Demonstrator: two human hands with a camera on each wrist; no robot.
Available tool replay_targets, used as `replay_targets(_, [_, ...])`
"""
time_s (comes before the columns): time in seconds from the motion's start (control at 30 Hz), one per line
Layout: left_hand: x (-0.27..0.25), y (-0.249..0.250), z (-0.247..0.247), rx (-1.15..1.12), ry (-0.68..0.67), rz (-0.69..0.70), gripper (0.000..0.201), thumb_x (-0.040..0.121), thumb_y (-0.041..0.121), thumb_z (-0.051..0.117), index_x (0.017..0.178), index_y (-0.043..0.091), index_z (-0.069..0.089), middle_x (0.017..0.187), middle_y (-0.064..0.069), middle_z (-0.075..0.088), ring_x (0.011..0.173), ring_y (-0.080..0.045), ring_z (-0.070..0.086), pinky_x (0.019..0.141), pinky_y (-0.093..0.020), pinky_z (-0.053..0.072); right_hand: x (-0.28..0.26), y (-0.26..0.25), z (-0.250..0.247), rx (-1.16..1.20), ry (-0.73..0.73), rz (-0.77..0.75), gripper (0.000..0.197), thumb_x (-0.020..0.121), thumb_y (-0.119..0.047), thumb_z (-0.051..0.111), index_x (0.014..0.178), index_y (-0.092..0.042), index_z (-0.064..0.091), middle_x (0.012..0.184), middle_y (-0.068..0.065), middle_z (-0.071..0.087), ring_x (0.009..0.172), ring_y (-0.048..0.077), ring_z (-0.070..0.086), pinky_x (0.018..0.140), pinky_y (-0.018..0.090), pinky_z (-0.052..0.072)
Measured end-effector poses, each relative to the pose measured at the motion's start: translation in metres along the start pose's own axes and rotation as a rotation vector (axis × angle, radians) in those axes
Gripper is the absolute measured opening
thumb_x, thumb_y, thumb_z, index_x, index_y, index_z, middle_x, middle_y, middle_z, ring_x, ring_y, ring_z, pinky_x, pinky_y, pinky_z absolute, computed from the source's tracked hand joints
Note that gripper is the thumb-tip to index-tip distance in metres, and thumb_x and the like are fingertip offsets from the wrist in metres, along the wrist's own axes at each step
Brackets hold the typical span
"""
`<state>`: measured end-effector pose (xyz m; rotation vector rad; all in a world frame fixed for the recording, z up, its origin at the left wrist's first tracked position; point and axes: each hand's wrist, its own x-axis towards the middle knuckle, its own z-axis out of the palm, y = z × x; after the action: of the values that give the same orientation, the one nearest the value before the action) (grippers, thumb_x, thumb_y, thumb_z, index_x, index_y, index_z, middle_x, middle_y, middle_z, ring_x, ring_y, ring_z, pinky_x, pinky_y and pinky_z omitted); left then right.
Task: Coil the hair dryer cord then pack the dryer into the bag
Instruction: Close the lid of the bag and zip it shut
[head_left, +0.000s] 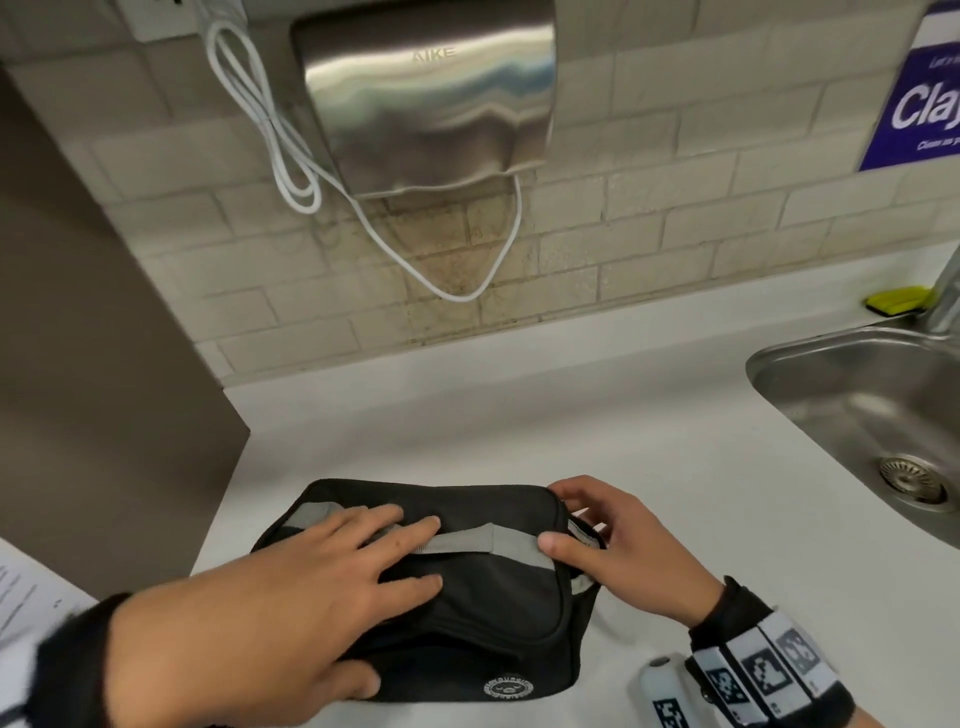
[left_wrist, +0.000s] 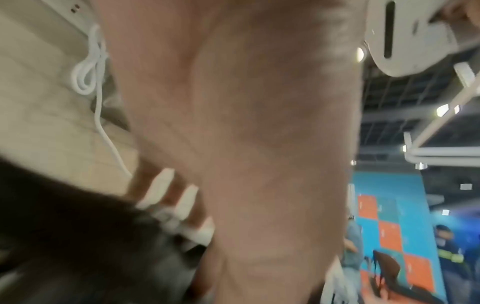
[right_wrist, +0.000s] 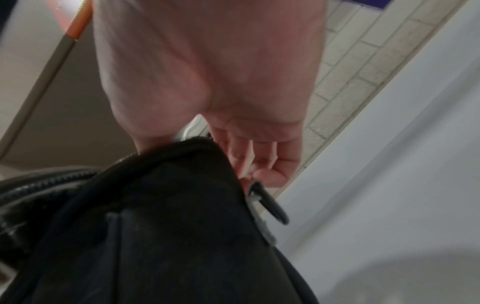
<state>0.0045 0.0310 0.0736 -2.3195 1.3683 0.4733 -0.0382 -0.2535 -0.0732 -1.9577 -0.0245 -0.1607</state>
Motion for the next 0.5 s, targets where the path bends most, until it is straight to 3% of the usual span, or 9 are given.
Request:
replay_targets(0.03, [-0.006,-0.002,-0.011,-0.065,-0.036,0.011,0.075,0.09,0.064,0.046,0.138,0.067,-0.011,0.158,0.02,-0.028,0.148,-0.008,-0.02,0.116,-0.031,-0.003,0.0,0.0,0.002,-0.027,0.005,-0.008,0.046,0.074,-0.059,0.071,0.112,-0.036,0.061,0.11,-0.011,0.069,0.096,0.01,0.066,0.082,0.032,0.056])
replay_targets(0.07, [-0.009,-0.002,-0.027,-0.086,-0.07,0.027,0.075,0.086,0.07,0.046,0.125,0.077,-0.018,0.156,0.025,-0.029,0.147,-0.003,-0.021,0.116,-0.028,-0.002,0.0,-0.001,0.003,-0.04,0.01,-0.013,0.046,0.074,-0.058,0.072,0.113,-0.037,0.06,0.11,-0.013,0.069,0.096,0.009,0.065,0.082,0.031,0.055])
replay_targets(0.13, [-0.012,-0.008,-0.058,-0.111,-0.125,0.034,0.067,0.078,0.081,0.042,0.11,0.087,-0.017,0.157,0.034,-0.014,0.148,0.005,-0.003,0.116,-0.022,0.007,-0.001,-0.002,0.005,-0.049,0.021,-0.012,0.047,0.073,-0.058,0.072,0.114,-0.036,0.06,0.109,-0.016,0.068,0.095,0.006,0.065,0.081,0.029,0.055])
replay_targets(0.17, [-0.013,-0.008,-0.077,-0.132,-0.114,0.031,0.064,0.074,0.085,0.038,0.114,0.087,-0.012,0.155,0.038,-0.001,0.145,0.008,0.01,0.118,-0.022,0.014,-0.002,-0.004,0.005,-0.054,0.028,-0.011,0.048,0.073,-0.059,0.071,0.114,-0.036,0.06,0.108,-0.017,0.067,0.093,0.005,0.065,0.08,0.027,0.055])
replay_targets(0.23, [-0.003,-0.011,-0.111,-0.14,0.01,0.09,0.061,0.076,0.081,0.037,0.13,0.076,0.008,0.147,0.038,0.026,0.134,0.01,0.032,0.116,-0.028,0.031,-0.003,-0.006,0.005,-0.063,0.039,-0.014,0.049,0.072,-0.059,0.07,0.115,-0.035,0.061,0.106,-0.018,0.067,0.092,0.004,0.065,0.08,0.023,0.054])
replay_targets(0.27, [0.008,-0.012,-0.123,-0.16,0.086,0.122,0.059,0.079,0.076,0.041,0.135,0.066,0.023,0.141,0.035,0.037,0.127,0.009,0.042,0.109,-0.028,0.04,-0.003,-0.006,0.005,-0.063,0.042,-0.014,0.048,0.073,-0.058,0.071,0.115,-0.035,0.061,0.106,-0.018,0.067,0.092,0.004,0.065,0.081,0.023,0.054])
replay_targets(0.37, [0.065,-0.007,-0.136,-0.176,0.205,0.173,0.038,0.092,0.051,0.056,0.127,0.036,0.055,0.12,0.019,0.063,0.098,0.002,0.061,0.082,-0.016,0.049,-0.003,-0.008,0.005,-0.058,0.057,-0.007,0.043,0.076,-0.05,0.075,0.114,-0.034,0.061,0.105,-0.016,0.068,0.091,0.004,0.064,0.081,0.02,0.052])
replay_targets(0.43, [0.109,-0.002,-0.129,-0.133,0.128,0.177,0.033,0.094,0.042,0.059,0.121,0.023,0.061,0.112,0.01,0.068,0.089,-0.006,0.062,0.077,-0.017,0.048,-0.003,-0.01,0.005,-0.055,0.059,0.003,0.044,0.075,-0.05,0.075,0.113,-0.034,0.061,0.105,-0.014,0.068,0.091,0.002,0.064,0.08,0.019,0.052])
replay_targets(0.5, [0.145,0.001,-0.115,-0.074,-0.02,0.145,0.038,0.094,0.044,0.059,0.121,0.017,0.063,0.113,0.004,0.07,0.091,-0.012,0.062,0.082,-0.025,0.05,-0.004,-0.012,0.005,-0.053,0.06,0.017,0.044,0.074,-0.051,0.075,0.113,-0.035,0.061,0.104,-0.014,0.068,0.092,0.0,0.063,0.08,0.019,0.052])
